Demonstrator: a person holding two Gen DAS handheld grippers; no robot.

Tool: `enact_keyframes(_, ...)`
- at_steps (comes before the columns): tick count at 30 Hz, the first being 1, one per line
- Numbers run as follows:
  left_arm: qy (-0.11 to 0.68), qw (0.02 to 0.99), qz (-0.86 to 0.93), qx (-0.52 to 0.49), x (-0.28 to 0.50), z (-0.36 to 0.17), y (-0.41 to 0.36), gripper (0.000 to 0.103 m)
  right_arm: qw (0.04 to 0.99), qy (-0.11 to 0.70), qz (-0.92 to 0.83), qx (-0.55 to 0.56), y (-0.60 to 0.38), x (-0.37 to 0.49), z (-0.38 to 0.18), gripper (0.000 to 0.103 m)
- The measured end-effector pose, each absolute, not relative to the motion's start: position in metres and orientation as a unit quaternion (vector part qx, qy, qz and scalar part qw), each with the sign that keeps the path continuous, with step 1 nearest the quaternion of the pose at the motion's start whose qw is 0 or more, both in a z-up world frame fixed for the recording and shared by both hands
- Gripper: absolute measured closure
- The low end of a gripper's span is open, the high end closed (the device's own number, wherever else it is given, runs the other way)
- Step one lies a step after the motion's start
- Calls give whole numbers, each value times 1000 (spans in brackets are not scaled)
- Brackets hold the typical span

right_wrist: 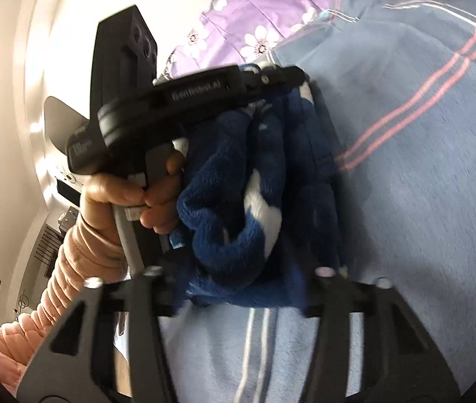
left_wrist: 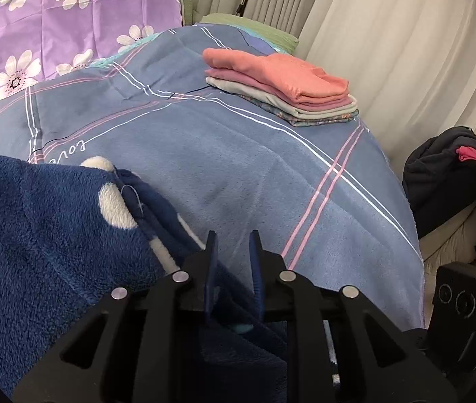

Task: Fold small clothes
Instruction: 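Grasp the top's edge with the left tool while the right tool grasps the sleeve, then lift the navy top with both tools and fold it over onto itself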

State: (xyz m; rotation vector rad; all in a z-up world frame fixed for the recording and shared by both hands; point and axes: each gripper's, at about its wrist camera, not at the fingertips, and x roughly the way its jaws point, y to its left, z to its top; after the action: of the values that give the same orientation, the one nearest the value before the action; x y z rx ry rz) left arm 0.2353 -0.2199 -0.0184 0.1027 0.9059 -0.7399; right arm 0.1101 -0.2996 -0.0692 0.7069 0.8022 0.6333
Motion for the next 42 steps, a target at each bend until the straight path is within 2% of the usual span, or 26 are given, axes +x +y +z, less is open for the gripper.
enact_keyframes(3,426,832,-352,49,236,-20,-221,82,800,381,303,351,-295,126,-66,36)
enact_keyframes(4,426,832,-352,50,237,-21,-223,82,802,386,292,350,-292,133,-66,40)
enact_keyframes(5,427,833,-349,51,238,-20,-223,82,806,391,280,345,-289,138,-65,61)
enact_keyframes(6,425,835,-345,53,237,-18,-223,82,808,398,273,339,-286,141,-66,72)
enact_keyframes(9,403,852,-332,39,231,3,-212,81,809,392,267,348,-289,141,-63,81)
enact_keyframes(12,335,887,-316,43,214,46,-184,73,834,361,255,331,-299,130,-46,82)
enact_keyframes(14,314,904,-284,63,210,61,-168,73,847,343,250,320,-307,120,-35,82)
enact_keyframes(15,310,909,-268,76,210,65,-159,75,854,335,246,314,-311,116,-30,82)
enact_keyframes(16,312,911,-257,84,211,65,-151,82,861,327,241,307,-314,111,-27,82)
enact_keyframes(19,356,899,-239,86,228,36,-135,91,864,343,228,291,-315,107,-43,81)
enact_keyframes(21,381,887,-238,103,236,6,-142,92,838,390,230,303,-310,120,-70,77)
enact_keyframes(23,387,887,-213,135,239,-26,-154,94,817,400,240,339,-309,127,-94,74)
enact_keyframes(25,376,889,-201,166,236,-32,-162,95,828,388,232,330,-310,123,-90,70)
enact_keyframes(26,382,886,-200,169,237,-30,-165,95,836,388,225,316,-310,120,-85,63)
enact_keyframes(27,385,884,-200,173,240,-29,-162,95,846,388,215,297,-309,116,-80,50)
enact_keyframes(28,386,882,-200,180,241,-29,-163,95,864,385,189,266,-307,113,-73,44)
enact_keyframes(29,386,882,-200,182,241,-29,-163,95,877,376,170,245,-305,109,-66,43)
enact_keyframes(32,380,886,-192,186,240,-30,-164,95,914,326,135,199,-301,88,-39,53)
enact_keyframes(36,374,889,-183,193,239,-33,-170,95,942,243,185,135,-270,74,4,55)
enact_keyframes(38,372,888,-180,200,237,-33,-173,95,946,230,197,114,-257,78,8,55)
enact_keyframes(40,371,890,-180,197,237,-33,-171,95,944,247,188,109,-247,94,-4,56)
enact_keyframes(41,370,890,-181,195,237,-33,-170,95,938,277,175,115,-243,111,-16,61)
enact_keyframes(42,369,891,-183,189,237,-33,-169,95,927,318,158,123,-243,129,-37,61)
